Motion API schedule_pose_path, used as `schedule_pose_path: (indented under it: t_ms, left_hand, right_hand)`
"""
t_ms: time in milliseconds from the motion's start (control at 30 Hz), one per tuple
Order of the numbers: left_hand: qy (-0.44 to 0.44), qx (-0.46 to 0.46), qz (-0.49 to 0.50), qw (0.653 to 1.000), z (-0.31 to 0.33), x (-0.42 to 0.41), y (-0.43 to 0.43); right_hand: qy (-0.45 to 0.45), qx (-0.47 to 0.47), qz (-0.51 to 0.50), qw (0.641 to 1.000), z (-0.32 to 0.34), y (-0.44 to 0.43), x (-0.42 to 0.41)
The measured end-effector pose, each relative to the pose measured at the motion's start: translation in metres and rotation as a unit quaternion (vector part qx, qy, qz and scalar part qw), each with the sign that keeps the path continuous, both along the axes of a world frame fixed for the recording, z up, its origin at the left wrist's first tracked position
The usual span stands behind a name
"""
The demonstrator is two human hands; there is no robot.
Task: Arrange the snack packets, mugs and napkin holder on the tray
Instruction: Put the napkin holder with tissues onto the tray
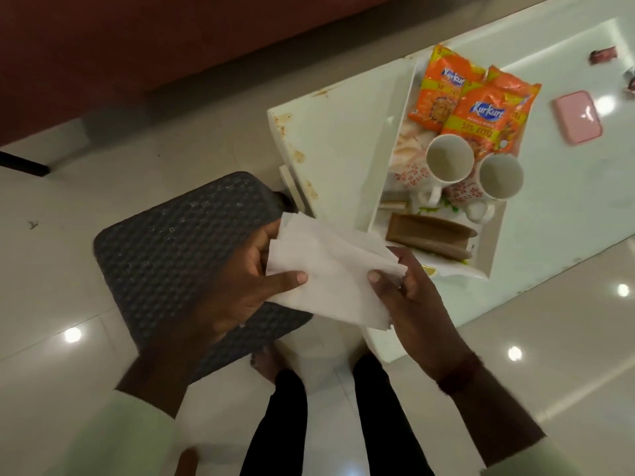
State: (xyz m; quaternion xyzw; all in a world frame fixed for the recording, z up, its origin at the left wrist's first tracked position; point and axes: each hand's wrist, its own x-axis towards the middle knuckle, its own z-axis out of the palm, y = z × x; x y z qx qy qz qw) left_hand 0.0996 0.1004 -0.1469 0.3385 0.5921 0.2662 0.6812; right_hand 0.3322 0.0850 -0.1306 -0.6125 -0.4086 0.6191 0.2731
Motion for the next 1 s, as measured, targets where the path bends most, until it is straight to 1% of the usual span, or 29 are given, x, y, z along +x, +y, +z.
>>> schedule_pose_path:
  t_ms: [67,100,133,200,267,333,433,533,633,700,733,800,867,933,1000]
  left_hand:
    - [0.005,0.007,-0.018,1.000,0.001,0.026,0.003]
    - [0.011,0.010,-0.015,1.000,0.001,0.038,0.004]
    - [0.016,0.009,-0.010,1.000,0.001,0.045,0.004]
    - [0.008,-0.004,0.005,1.000,0.001,0.070,0.007]
    - [0.002,-0.016,0.016,1.000,0.001,0.095,0.010]
    - [-0.002,-0.043,0.011,0.999,0.001,0.114,0.015]
    - [0.005,-0.082,-0.028,0.996,-0.004,0.141,0.023]
    - [-0.025,-0.122,-0.044,0.991,-0.011,0.161,0.034]
    - [-0.058,-0.122,-0.055,0.989,-0.017,0.176,0.046]
    - [-0.097,-0.125,-0.033,0.987,-0.021,0.185,0.055]
    - [-0.107,-0.116,-0.031,0.987,-0.021,0.189,0.058]
    - [-0.087,-0.071,-0.063,0.992,-0.022,0.196,0.062]
    - [-0.041,-0.036,-0.082,0.995,-0.022,0.200,0.064]
    - [-0.004,-0.033,-0.056,0.998,-0.023,0.202,0.067]
    - [0.019,-0.059,-0.033,0.998,-0.026,0.201,0.069]
  right_hand:
    - [0.046,-0.062,0.004,0.997,0.008,0.002,0.025]
    - [0.054,-0.087,0.008,0.995,0.010,0.002,0.037]
    - [0.049,-0.094,0.013,0.994,0.011,0.003,0.042]
    - [0.018,-0.075,0.007,0.997,0.012,0.004,0.066]
    - [0.003,-0.073,-0.025,0.997,0.012,0.009,0.092]
    - [0.013,-0.096,-0.051,0.994,0.010,0.013,0.119]
    - [0.023,-0.142,-0.025,0.989,0.007,0.021,0.156]
    - [0.026,-0.168,-0.016,0.985,0.000,0.031,0.180]
    - [0.074,-0.175,-0.076,0.979,-0.006,0.042,0.196]
    - [0.115,-0.171,-0.105,0.973,-0.008,0.050,0.204]
    - [0.121,-0.170,-0.112,0.972,-0.008,0.053,0.207]
    - [0.103,-0.178,-0.115,0.972,-0.010,0.057,0.210]
    - [0.079,-0.190,-0.110,0.972,-0.015,0.061,0.211]
    - [0.062,-0.203,-0.125,0.969,-0.019,0.064,0.210]
    - [0.057,-0.223,-0.150,0.961,-0.023,0.067,0.208]
